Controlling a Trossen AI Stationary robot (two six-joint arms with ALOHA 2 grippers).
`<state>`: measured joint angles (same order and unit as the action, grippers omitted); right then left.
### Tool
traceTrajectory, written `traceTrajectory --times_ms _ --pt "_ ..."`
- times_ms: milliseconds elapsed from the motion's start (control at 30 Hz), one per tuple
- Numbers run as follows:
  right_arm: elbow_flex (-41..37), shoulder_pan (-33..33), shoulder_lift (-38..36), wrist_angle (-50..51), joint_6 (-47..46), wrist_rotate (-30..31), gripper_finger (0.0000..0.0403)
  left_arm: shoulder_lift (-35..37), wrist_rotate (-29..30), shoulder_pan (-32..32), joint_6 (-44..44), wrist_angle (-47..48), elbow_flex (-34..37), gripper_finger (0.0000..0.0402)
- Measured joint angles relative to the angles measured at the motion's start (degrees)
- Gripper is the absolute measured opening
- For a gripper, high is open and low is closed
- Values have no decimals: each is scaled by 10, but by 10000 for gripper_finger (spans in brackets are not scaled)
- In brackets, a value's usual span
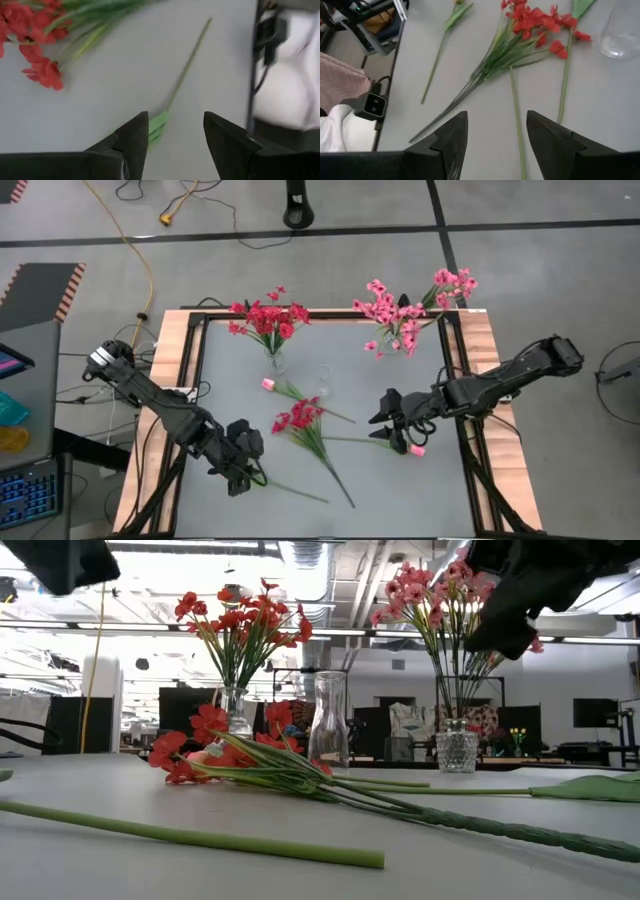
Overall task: Sort flowers into vase by color
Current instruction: Put the pink flower into the bottom transparent vase
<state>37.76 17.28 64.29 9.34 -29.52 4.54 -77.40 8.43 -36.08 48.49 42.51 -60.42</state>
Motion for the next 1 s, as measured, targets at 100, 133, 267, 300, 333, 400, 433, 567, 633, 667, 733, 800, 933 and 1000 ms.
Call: traceTrajectory --times_ms 100,133,267,300,333,400,433,567,633,667,733,800,933,1000 --pt "0 0 20 -7 0 0 228 -40 -28 -2 -31 11 0 178" --pt "0 0 26 -11 0 0 228 -56 -44 -5 -46 12 0 178" --pt "0 0 39 -18 0 0 228 -121 -75 -13 -101 10 0 178" --pt "0 -1 41 -19 0 0 228 -137 -74 -14 -110 10 0 178" --pt "0 -1 42 -19 0 0 228 -151 -71 -15 -113 10 0 178" --pt "0 -1 43 -20 0 0 228 -176 -59 -15 -114 11 0 178" --pt "0 -1 43 -21 0 0 228 -187 -53 -15 -115 10 0 178" --pt "0 -1 43 -22 0 0 228 -222 -48 -15 -115 10 0 178" --pt "0 -1 43 -23 0 0 228 -234 -55 -15 -120 10 0 178" --pt "0 -1 43 -23 0 0 228 -239 -60 -15 -124 10 0 178" --pt "0 -1 43 -27 0 0 228 -241 -62 -15 -128 10 0 178" --pt "0 -1 43 -38 0 0 228 -240 -51 -15 -128 9 0 178" --pt "0 -1 43 -61 0 0 228 -239 -30 -17 -126 9 0 161" --pt "0 -1 43 -67 0 0 228 -244 -31 -18 -127 9 0 142"
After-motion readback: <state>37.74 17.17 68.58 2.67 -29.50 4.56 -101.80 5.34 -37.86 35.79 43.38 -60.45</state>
